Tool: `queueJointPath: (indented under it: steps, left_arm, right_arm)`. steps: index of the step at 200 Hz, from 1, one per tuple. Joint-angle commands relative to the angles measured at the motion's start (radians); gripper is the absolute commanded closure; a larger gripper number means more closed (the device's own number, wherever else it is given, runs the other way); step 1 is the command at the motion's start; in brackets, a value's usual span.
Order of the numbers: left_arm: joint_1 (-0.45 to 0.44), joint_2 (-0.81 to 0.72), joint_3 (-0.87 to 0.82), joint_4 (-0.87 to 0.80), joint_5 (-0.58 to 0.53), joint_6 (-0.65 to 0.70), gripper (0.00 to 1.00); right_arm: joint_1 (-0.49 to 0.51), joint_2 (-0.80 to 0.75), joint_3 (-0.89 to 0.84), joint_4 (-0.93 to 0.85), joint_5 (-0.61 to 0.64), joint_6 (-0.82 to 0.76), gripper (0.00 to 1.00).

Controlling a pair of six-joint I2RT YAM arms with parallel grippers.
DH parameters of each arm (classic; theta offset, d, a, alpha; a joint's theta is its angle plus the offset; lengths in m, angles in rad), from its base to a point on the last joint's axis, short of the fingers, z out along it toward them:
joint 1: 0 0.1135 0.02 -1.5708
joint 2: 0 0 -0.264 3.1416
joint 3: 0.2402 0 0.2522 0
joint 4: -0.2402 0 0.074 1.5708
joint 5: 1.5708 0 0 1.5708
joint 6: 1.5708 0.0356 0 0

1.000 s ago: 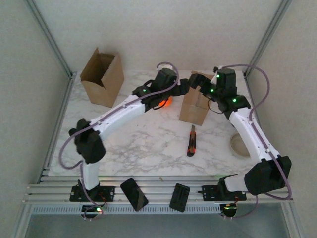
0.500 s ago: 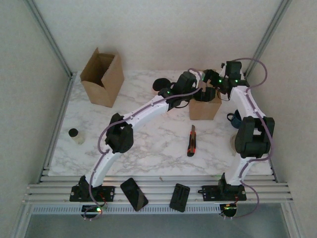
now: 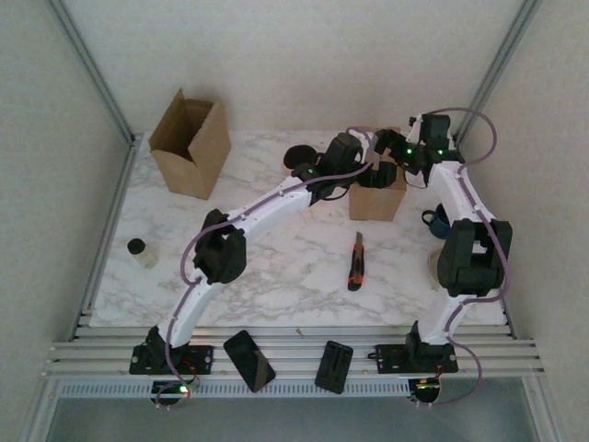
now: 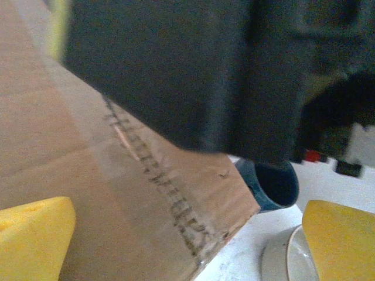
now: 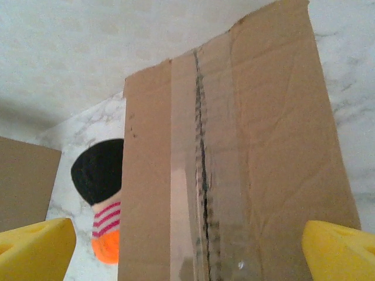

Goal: Unpack the express box

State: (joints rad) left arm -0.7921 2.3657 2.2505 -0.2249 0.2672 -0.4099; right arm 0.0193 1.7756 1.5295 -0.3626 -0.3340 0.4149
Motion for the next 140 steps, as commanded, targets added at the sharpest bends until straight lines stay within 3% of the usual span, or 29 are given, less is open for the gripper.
queueJointPath:
  steps: [1, 58, 140]
  left_arm:
    - [0.001, -0.136, -0.038, -0.012, -0.126, 0.041, 0.01]
    - [0.012, -0.187, -0.110, 0.002, -0.181, 0.035, 0.00]
    - [0.085, 0.050, 0.022, 0.125, 0.031, -0.083, 0.00]
  right_arm:
    - [-0.007, -0.069, 0.044, -0.098, 0.034, -0.062, 0.01]
    - [-0.060, -0.048, 0.038, -0.118, 0.069, -0.106, 0.01]
    - [-0.109, 0.125, 0.022, 0.047, -0.132, -0.059, 0.01]
